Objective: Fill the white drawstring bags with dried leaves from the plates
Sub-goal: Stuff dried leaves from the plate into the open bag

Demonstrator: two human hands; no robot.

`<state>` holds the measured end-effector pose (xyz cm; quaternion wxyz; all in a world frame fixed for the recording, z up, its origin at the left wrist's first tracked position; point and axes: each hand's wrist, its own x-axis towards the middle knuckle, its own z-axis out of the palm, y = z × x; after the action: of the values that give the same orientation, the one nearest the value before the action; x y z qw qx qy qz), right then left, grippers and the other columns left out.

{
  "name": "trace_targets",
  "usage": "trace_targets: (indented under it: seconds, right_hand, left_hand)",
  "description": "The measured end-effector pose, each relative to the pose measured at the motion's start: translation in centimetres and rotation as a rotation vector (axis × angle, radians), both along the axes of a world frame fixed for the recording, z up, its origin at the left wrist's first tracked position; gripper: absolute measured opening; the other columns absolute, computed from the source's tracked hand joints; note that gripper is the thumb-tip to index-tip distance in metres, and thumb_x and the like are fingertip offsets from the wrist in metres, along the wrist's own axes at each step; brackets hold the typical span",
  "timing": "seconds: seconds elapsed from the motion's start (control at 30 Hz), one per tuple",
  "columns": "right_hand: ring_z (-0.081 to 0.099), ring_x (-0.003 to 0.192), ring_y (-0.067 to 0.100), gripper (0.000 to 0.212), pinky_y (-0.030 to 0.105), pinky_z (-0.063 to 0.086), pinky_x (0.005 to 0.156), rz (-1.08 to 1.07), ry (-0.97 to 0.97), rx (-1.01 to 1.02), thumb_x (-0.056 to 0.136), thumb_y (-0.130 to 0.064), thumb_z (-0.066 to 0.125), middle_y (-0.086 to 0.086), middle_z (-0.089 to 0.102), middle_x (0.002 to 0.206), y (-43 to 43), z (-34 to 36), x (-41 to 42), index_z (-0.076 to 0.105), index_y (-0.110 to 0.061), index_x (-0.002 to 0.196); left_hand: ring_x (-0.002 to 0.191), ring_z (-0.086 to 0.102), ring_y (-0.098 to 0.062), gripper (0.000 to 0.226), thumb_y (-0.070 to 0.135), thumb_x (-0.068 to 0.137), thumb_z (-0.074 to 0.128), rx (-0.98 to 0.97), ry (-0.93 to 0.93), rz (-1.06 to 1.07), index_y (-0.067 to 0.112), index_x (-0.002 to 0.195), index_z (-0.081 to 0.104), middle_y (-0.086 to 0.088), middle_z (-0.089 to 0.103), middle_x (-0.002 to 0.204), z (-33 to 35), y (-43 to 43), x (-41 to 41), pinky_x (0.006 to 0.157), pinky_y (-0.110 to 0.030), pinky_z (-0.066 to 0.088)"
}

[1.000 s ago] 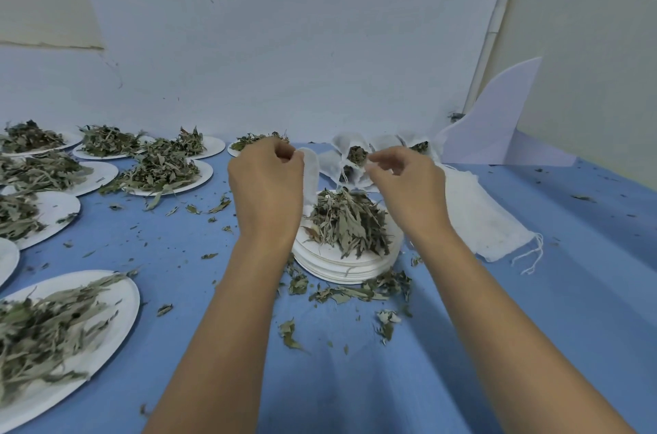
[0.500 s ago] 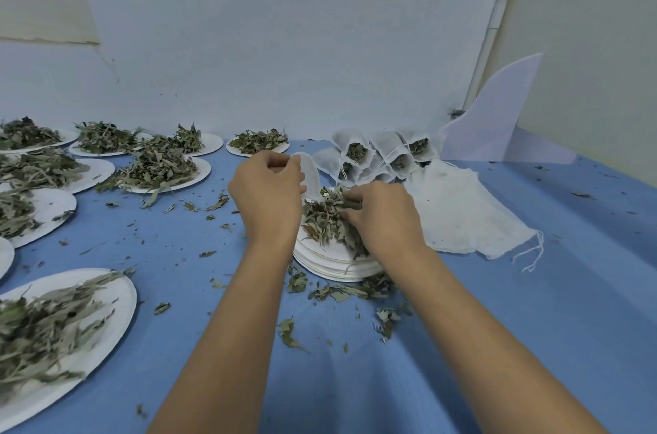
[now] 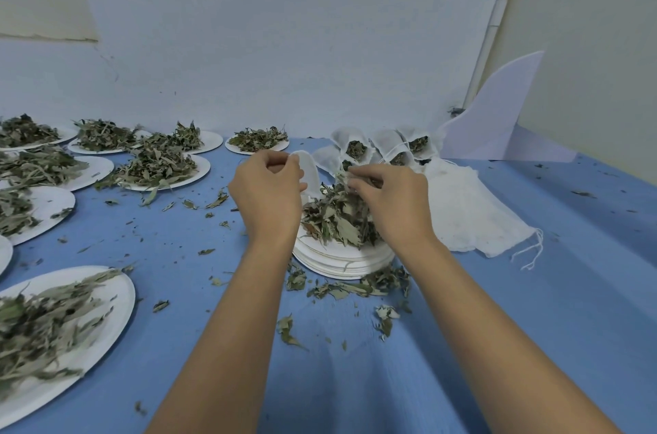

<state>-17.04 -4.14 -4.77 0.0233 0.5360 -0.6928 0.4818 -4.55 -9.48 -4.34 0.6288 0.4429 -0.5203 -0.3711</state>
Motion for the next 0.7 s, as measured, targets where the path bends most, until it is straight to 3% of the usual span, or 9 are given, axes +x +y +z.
trace_targets:
  seconds: [0.07,0.17,0.33,0.5,0.63,0.7]
  right_hand:
    - [0.064,0.099,0.009,0.024,0.016,0.044,0.089,0.033,0.027,0.075,0.091,-0.025,0.063,0.0,0.072,0.107,-0.1,-0.3,0.0,0.072,-0.016,0.111]
    - [0.062,0.101,0.006,0.027,0.017,0.042,0.083,0.057,0.021,0.119,0.094,-0.032,0.056,-0.004,0.07,0.112,0.0,0.0,-0.4,0.071,-0.02,0.114]
    - [0.054,0.108,0.01,0.038,0.028,0.042,0.093,0.091,-0.008,0.22,0.086,-0.031,0.058,-0.008,0.062,0.117,0.7,1.4,-1.6,0.062,-0.032,0.124]
    - [0.043,0.128,0.016,0.06,0.025,0.034,0.094,0.183,0.183,0.531,0.08,-0.043,0.069,-0.004,0.047,0.142,0.4,1.3,-1.5,0.049,-0.036,0.136]
    - [0.049,0.122,0.017,0.044,0.02,0.035,0.087,0.101,0.181,0.434,0.083,-0.026,0.072,-0.001,0.056,0.135,0.3,0.8,-1.4,0.061,-0.027,0.126]
    - [0.057,0.109,0.014,0.034,0.014,0.036,0.078,0.069,0.18,0.386,0.083,-0.021,0.072,0.001,0.065,0.122,0.2,0.5,-1.4,0.068,-0.023,0.117]
  left_hand:
    - [0.055,0.065,0.001,0.006,0.014,0.091,0.063,0.0,-0.002,0.002,0.014,0.085,0.063,0.002,0.066,0.07,0.0,0.0,0.0,0.053,-0.013,0.052]
    - [0.053,0.064,0.002,0.005,0.014,0.091,0.063,0.008,-0.002,0.001,0.014,0.085,0.064,0.003,0.065,0.07,0.0,-0.1,0.1,0.055,-0.017,0.055]
    - [0.059,0.066,-0.002,0.006,0.013,0.091,0.063,0.012,0.012,-0.007,0.015,0.084,0.063,0.001,0.066,0.072,0.0,-0.1,0.1,0.053,-0.012,0.052]
    - [0.061,0.066,-0.004,0.008,0.014,0.091,0.063,0.002,-0.011,-0.007,0.015,0.083,0.062,0.001,0.065,0.071,0.0,0.1,0.1,0.055,-0.014,0.053]
    - [0.063,0.066,-0.005,0.008,0.013,0.091,0.063,0.0,-0.018,-0.007,0.015,0.083,0.062,0.002,0.065,0.071,-0.1,0.1,0.0,0.057,-0.016,0.055]
    - [0.062,0.066,-0.005,0.007,0.013,0.091,0.063,0.003,-0.02,-0.005,0.015,0.084,0.063,0.002,0.065,0.071,-0.1,0.1,0.0,0.057,-0.016,0.055]
